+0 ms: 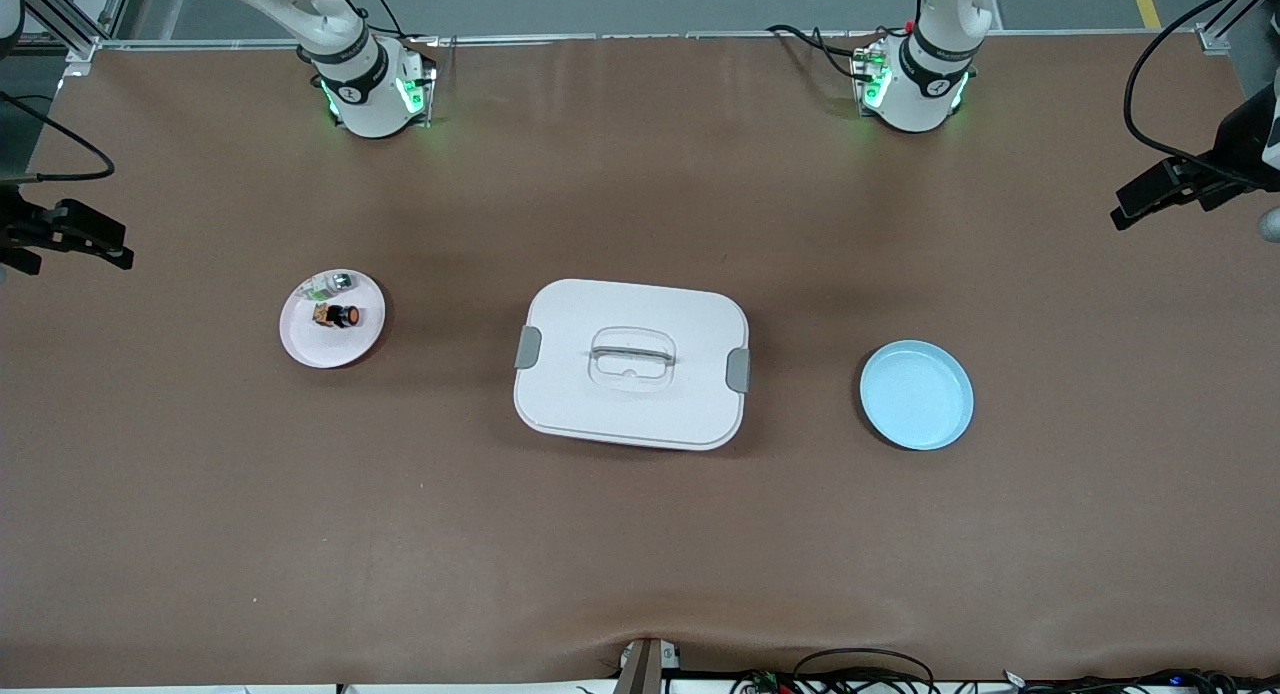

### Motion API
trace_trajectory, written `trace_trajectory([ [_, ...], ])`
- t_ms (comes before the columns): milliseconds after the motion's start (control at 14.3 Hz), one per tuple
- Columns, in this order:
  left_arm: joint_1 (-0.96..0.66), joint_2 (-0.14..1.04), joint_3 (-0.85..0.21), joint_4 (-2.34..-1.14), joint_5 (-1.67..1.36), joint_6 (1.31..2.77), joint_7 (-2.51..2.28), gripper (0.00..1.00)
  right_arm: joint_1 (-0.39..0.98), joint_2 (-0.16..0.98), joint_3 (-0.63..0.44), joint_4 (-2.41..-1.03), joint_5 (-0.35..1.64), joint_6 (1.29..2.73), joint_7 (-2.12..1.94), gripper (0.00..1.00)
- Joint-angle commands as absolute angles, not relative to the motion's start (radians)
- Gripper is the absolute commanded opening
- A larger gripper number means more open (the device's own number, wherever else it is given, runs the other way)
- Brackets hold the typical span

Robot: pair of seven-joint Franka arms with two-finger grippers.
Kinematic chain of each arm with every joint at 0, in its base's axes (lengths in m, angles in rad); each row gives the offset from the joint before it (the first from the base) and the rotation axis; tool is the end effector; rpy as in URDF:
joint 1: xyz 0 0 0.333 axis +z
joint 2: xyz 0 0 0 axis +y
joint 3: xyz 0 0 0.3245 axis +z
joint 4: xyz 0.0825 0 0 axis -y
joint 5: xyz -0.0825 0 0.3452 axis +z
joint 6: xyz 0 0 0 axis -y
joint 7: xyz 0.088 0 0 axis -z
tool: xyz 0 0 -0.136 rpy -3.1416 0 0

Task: Transfer orange switch to right arm and place

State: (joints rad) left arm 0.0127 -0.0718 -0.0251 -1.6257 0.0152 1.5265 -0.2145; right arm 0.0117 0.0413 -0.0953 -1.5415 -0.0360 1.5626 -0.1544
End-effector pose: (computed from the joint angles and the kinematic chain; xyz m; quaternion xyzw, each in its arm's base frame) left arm 0.4870 -0.0044 0.6126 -0.9947 -0.1011 0.0127 0.0100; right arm 0.5250 -0.0479 0.5946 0.9991 0.0354 -0.0123 0.0186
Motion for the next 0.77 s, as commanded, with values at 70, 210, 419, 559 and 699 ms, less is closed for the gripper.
trace_trajectory([
  [70, 0.006, -0.064, -0.04, -1.598, 0.008, 1.505, -0.178, 1.0, 0.02, 0.049, -0.104, -1.508, -0.023, 1.552, -0.141, 1.0],
  [210, -0.002, -0.067, -0.038, -1.598, 0.008, 1.505, -0.07, 1.0, 0.021, 0.046, -0.103, -1.503, -0.023, 1.546, -0.141, 1.0],
  [419, -0.006, -0.064, -0.044, -1.583, 0.006, 1.497, -0.061, 1.0, 0.02, 0.046, -0.103, -1.483, -0.023, 1.551, -0.141, 1.0],
  [559, -0.005, -0.066, -0.055, -1.582, 0.006, 1.493, -0.054, 1.0, 0.02, 0.044, -0.103, -1.48, -0.023, 1.546, -0.141, 1.0],
  [699, -0.008, -0.064, -0.057, -1.58, 0.006, 1.493, -0.052, 1.0, 0.02, 0.043, -0.103, -1.465, -0.023, 1.539, -0.141, 1.0],
])
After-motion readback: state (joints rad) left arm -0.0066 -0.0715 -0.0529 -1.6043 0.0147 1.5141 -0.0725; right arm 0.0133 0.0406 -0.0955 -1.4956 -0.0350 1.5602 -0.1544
